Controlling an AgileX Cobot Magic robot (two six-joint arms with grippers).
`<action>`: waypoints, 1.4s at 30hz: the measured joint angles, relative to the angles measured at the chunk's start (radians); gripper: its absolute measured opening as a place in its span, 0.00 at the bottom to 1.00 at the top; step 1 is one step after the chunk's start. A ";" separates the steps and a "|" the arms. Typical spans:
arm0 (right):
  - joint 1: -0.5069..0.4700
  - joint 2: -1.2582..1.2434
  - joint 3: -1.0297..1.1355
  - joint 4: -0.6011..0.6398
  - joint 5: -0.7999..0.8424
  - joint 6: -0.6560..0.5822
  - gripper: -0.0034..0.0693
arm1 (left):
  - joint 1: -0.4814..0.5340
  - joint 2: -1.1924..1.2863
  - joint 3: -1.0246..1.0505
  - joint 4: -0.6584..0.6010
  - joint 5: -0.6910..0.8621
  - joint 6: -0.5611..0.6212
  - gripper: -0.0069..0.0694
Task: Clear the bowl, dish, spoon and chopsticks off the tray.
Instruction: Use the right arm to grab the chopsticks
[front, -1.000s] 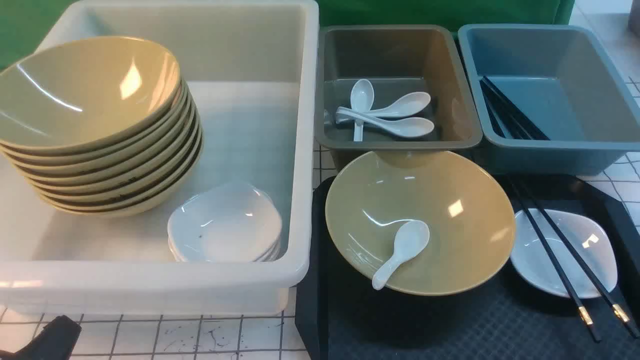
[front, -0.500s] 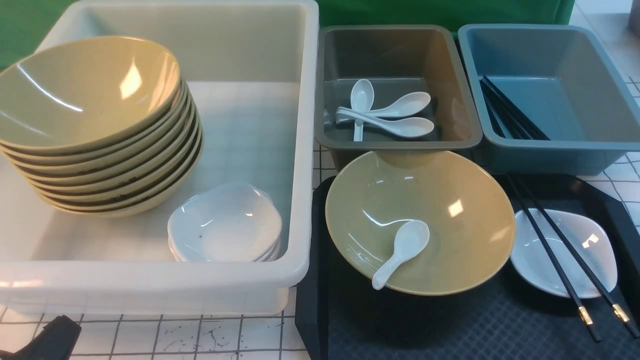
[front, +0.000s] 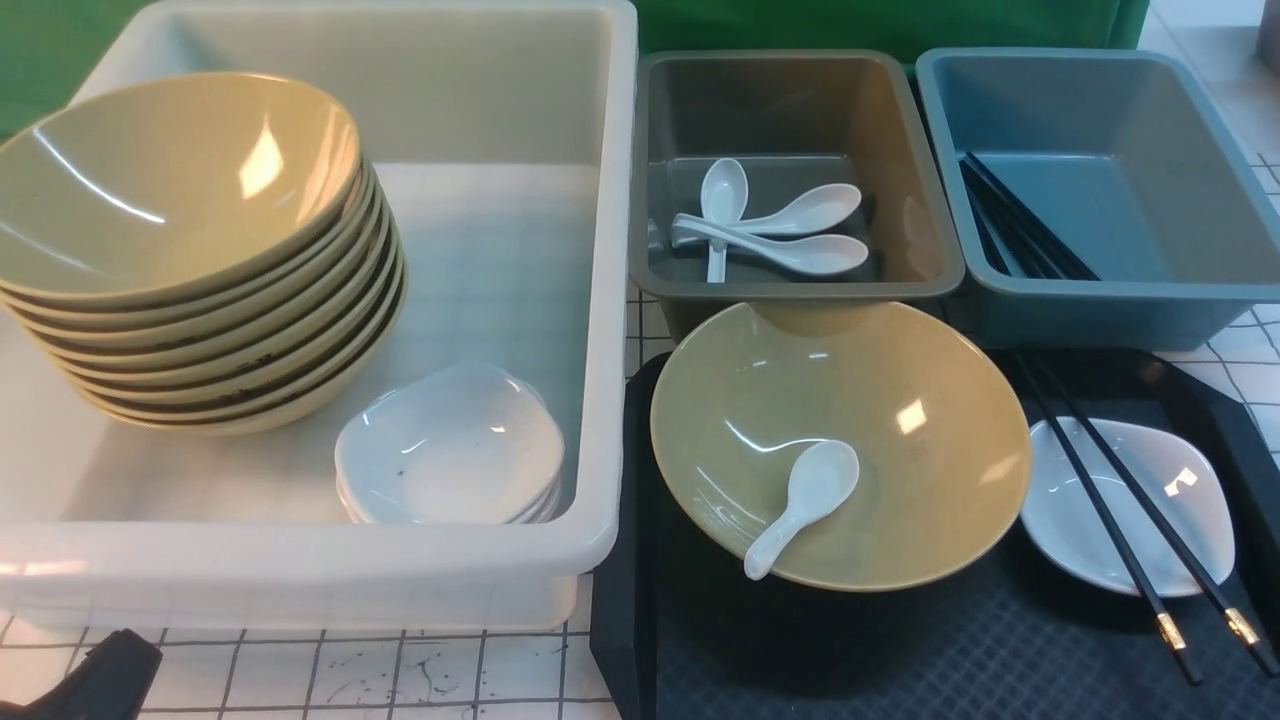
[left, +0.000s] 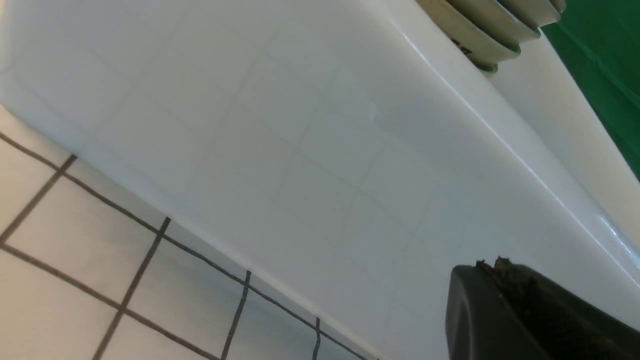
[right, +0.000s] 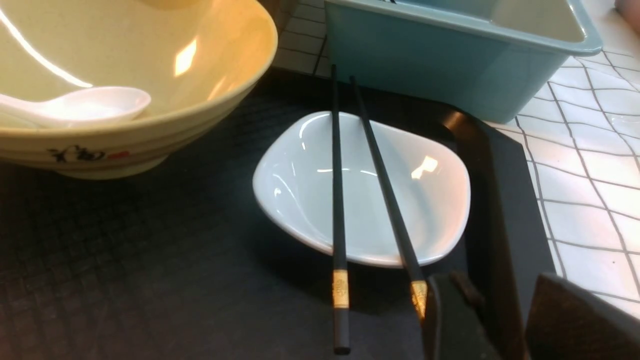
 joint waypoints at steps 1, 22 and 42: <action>0.000 0.000 0.000 0.000 0.000 0.000 0.37 | 0.000 0.000 0.001 -0.024 -0.010 -0.010 0.09; 0.000 0.000 0.000 0.000 0.000 0.000 0.37 | 0.000 0.000 -0.052 -0.507 -0.158 -0.057 0.09; 0.025 0.002 0.005 0.135 -0.167 0.532 0.35 | -0.276 0.553 -0.601 -0.477 0.476 0.571 0.09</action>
